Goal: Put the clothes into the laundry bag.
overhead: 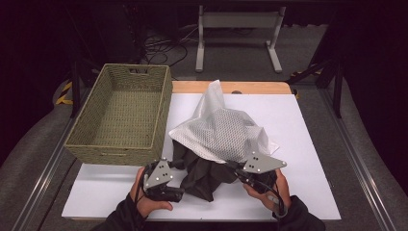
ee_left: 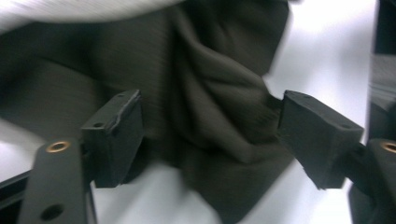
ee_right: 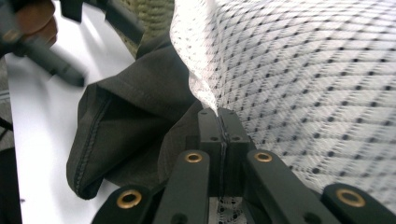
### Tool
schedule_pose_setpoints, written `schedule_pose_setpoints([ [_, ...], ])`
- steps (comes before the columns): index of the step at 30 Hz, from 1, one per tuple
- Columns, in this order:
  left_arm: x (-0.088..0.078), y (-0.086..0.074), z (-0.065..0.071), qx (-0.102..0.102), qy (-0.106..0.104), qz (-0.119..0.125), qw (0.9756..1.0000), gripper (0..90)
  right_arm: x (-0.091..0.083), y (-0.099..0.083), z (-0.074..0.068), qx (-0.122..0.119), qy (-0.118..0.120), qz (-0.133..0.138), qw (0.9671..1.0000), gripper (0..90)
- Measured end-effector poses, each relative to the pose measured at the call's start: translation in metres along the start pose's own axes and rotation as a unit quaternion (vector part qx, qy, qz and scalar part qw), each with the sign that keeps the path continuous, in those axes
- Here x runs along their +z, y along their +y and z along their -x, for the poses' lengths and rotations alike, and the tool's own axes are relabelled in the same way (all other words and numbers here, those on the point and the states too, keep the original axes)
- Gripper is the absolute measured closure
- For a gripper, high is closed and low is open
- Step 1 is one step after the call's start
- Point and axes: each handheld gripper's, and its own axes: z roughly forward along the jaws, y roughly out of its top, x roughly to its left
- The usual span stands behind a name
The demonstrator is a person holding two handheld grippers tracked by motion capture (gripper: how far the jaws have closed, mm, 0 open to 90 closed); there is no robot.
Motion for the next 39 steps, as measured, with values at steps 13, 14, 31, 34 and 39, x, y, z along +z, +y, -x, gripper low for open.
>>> schedule_pose_setpoints([
  [13, 0.082, 0.016, -0.008, -0.003, 0.024, -0.029, 0.9993, 57.9, 0.009, -0.006, 0.003, -0.014, 0.000, -0.019, 0.9997, 88.8],
  [14, 0.083, 0.018, -0.010, -0.008, 0.026, -0.024, 0.9994, 66.7, 0.010, -0.006, 0.003, -0.014, -0.001, -0.019, 0.9997, 88.8],
  [31, 0.086, 0.081, -0.025, -0.055, 0.103, 0.122, 0.9857, 80.5, -0.028, 0.024, -0.001, -0.014, 0.009, 0.037, 0.9992, 89.4],
  [34, 0.107, 0.074, -0.046, -0.125, 0.130, 0.130, 0.9750, 80.5, -0.024, 0.017, 0.006, -0.002, 0.007, 0.024, 0.9997, 89.5],
  [39, 0.121, 0.070, -0.055, -0.113, 0.165, 0.139, 0.9700, 80.2, -0.011, 0.001, 0.012, -0.004, -0.011, -0.002, 0.9999, 89.5],
])
